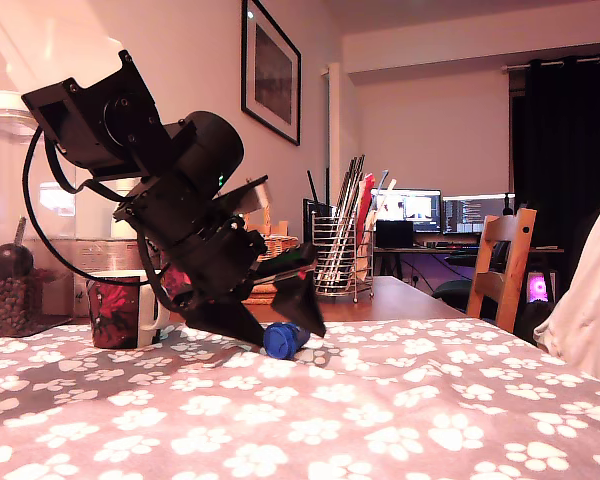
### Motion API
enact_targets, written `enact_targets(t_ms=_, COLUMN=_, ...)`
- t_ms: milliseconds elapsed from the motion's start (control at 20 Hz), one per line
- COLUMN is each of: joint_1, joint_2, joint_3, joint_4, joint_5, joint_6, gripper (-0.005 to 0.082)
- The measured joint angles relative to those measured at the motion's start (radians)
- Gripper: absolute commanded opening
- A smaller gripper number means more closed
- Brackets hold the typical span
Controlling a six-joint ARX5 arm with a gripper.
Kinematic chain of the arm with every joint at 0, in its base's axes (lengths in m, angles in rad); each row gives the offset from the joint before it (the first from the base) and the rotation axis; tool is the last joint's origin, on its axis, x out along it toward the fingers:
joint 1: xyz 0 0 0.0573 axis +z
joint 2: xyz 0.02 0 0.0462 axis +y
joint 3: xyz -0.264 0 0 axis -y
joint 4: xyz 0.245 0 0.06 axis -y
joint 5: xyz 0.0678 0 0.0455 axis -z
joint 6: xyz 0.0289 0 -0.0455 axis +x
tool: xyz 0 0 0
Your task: Pick up the coffee capsules on the table and drop them inside the coffee cup
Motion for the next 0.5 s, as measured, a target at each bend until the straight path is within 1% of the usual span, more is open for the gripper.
enact_targets(t_ms=100, joint_1=0.0, joint_2=0.0, joint_3=0.0, joint_4=-0.014, joint_5=0.0, joint_6=0.0, gripper=0.0454)
enact_targets(t_ms=250, joint_1=0.0, joint_2=0.0, joint_3=0.0, joint_4=-0.024, joint_5=-0.001, joint_6=-0.001, gripper=0.033)
enact_targets(t_ms=350, joint_1=0.0, joint_2=0.0, joint_3=0.0, joint_4=-0.024, joint_5=-0.001, joint_6=-0.001, gripper=0.021)
enact_targets(t_ms=400, joint_1=0.0, joint_2=0.0, joint_3=0.0, joint_4=-0.024, joint_5=0.0, joint_6=-0.001, gripper=0.0166)
enact_targets(t_ms=500, joint_1=0.0, joint_2=0.0, joint_3=0.0, joint_4=-0.023, joint_5=0.0, joint_6=-0.001, gripper=0.0145)
